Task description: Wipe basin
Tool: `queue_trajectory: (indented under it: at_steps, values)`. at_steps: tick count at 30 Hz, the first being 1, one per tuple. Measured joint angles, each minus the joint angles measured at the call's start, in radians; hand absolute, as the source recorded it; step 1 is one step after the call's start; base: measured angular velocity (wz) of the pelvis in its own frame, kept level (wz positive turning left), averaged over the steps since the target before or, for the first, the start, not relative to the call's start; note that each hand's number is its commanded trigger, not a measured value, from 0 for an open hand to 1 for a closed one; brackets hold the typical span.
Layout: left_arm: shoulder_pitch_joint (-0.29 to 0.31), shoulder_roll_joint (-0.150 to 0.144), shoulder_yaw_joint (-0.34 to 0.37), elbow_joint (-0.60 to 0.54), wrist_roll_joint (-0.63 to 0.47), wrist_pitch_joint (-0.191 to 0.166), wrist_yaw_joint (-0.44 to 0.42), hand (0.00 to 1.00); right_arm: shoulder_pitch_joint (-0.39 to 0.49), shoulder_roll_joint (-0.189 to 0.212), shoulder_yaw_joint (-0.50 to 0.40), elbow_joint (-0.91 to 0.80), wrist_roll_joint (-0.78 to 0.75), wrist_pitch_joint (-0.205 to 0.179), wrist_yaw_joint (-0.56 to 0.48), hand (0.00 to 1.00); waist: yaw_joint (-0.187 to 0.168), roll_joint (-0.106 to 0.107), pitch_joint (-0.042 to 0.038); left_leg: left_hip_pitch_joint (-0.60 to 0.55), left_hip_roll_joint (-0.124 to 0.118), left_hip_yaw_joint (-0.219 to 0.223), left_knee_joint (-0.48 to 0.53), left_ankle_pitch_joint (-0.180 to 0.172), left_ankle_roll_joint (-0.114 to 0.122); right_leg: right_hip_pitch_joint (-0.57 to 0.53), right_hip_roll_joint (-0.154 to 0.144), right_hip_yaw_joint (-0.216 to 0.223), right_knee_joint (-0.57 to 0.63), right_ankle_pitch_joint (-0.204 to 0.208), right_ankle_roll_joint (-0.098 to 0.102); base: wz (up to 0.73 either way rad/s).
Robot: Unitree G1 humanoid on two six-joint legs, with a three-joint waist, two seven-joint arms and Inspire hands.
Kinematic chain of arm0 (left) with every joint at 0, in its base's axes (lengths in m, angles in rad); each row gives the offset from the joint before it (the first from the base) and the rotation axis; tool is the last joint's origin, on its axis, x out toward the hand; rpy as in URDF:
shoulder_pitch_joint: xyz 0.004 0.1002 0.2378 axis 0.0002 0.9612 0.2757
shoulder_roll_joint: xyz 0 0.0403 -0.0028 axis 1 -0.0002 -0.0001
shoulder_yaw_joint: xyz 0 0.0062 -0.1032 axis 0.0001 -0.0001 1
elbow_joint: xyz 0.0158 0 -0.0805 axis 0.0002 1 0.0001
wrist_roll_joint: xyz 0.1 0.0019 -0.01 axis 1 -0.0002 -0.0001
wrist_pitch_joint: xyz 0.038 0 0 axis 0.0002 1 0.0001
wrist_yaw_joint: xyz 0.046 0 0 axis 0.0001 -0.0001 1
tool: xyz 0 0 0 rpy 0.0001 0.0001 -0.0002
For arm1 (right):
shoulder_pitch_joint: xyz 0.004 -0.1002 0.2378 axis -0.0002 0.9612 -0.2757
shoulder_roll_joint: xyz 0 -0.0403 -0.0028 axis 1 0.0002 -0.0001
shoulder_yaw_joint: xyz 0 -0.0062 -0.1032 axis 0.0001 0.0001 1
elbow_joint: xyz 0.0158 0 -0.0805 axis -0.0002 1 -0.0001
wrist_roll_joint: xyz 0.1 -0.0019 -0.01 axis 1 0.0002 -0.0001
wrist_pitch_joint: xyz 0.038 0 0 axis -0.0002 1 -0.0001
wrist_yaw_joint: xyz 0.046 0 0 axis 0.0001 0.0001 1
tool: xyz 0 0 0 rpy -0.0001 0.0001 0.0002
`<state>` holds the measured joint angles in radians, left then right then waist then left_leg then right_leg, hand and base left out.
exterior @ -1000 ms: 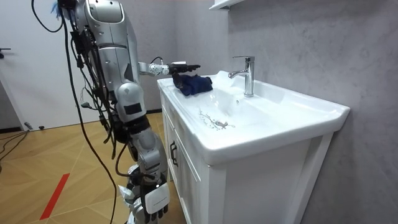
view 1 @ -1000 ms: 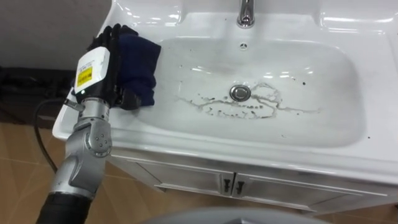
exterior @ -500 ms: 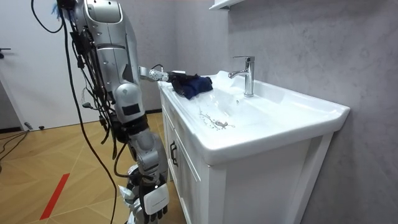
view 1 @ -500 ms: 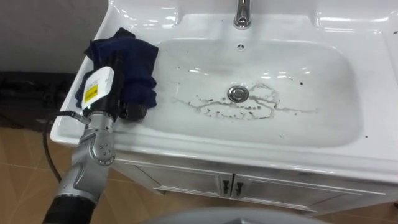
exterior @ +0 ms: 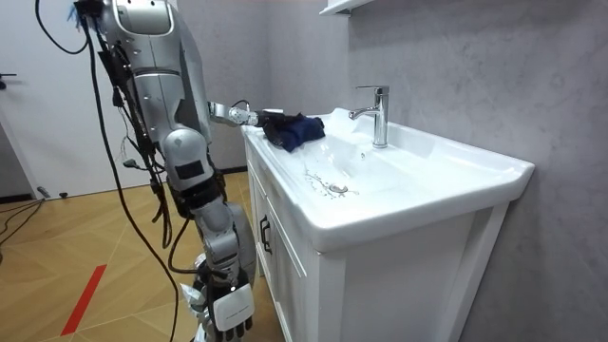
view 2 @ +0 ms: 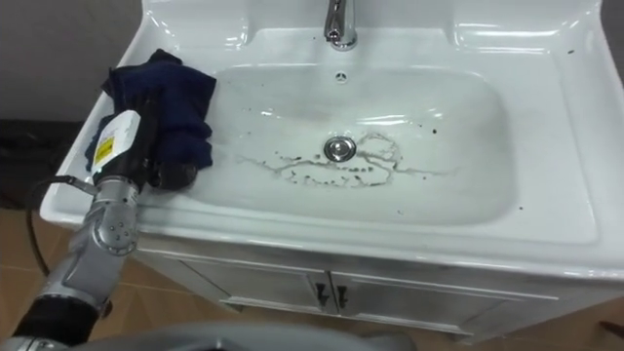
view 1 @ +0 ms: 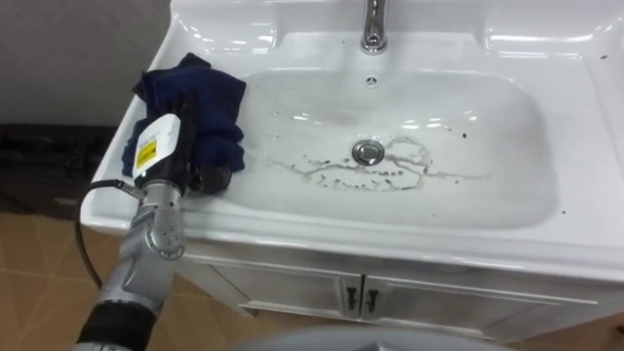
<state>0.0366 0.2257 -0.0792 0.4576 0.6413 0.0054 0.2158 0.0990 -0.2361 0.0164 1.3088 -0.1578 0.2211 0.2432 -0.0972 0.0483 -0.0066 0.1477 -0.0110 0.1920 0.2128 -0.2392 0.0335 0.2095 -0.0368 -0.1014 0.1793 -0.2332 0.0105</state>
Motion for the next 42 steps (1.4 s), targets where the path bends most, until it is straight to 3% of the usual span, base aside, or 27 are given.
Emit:
queue_trajectory:
  at_steps: [2,4,5,9,13,27,42]
  values:
    - [-0.004,-0.003,0.002,0.026,0.000,-0.005,0.016,0.00,-0.001,0.000,-0.001,-0.003,-0.007,0.010,0.000,0.00,0.003,-0.002,-0.0014,0.014,0.000,0.009,-0.011,0.004,-0.003,0.005,0.002,0.015,-0.004,-0.003,-0.001,-0.15]
    - [-0.005,-0.008,0.015,0.036,0.002,-0.005,0.021,0.63,0.000,0.000,-0.006,-0.007,-0.008,0.016,0.001,0.00,0.006,-0.003,-0.0026,0.022,0.003,0.019,-0.019,0.009,-0.006,0.004,0.005,0.025,-0.004,-0.002,-0.003,-0.14]
    - [-0.005,-0.009,0.018,0.037,0.002,-0.005,0.021,1.00,-0.001,0.000,-0.014,-0.010,-0.008,0.019,0.001,0.00,0.007,-0.003,-0.0026,0.024,0.004,0.021,-0.022,0.010,-0.006,0.004,0.006,0.028,-0.005,-0.002,-0.004,-0.11]
    - [-0.005,-0.011,0.039,0.039,0.005,-0.004,0.023,1.00,0.001,0.000,-0.044,-0.024,-0.008,0.022,0.000,0.00,0.010,-0.004,-0.0050,0.037,0.005,0.027,-0.034,0.020,-0.011,0.002,0.011,0.036,-0.006,0.001,-0.008,-0.05]
    - [-0.006,-0.013,0.070,0.042,0.003,-0.004,0.057,1.00,0.000,0.001,-0.075,-0.027,-0.039,0.044,0.000,0.00,0.008,-0.002,-0.0190,0.040,0.006,0.027,-0.045,0.023,-0.016,0.003,0.013,0.033,-0.009,0.000,-0.012,-0.01]
    - [-0.026,-0.016,0.153,0.053,-0.036,-0.005,0.081,1.00,-0.003,0.001,-0.081,-0.027,-0.045,0.064,0.006,0.00,0.009,-0.003,-0.0194,0.050,0.006,0.027,-0.045,0.024,-0.017,0.007,0.011,0.035,-0.010,-0.002,-0.015,-0.01]
    - [-0.032,-0.006,0.159,0.063,-0.140,-0.005,0.081,1.00,-0.003,0.002,-0.076,-0.027,-0.041,0.061,0.019,0.00,0.012,-0.001,-0.0180,0.039,0.005,0.021,-0.045,0.024,-0.017,0.001,0.009,0.029,-0.009,-0.003,-0.014,0.00]
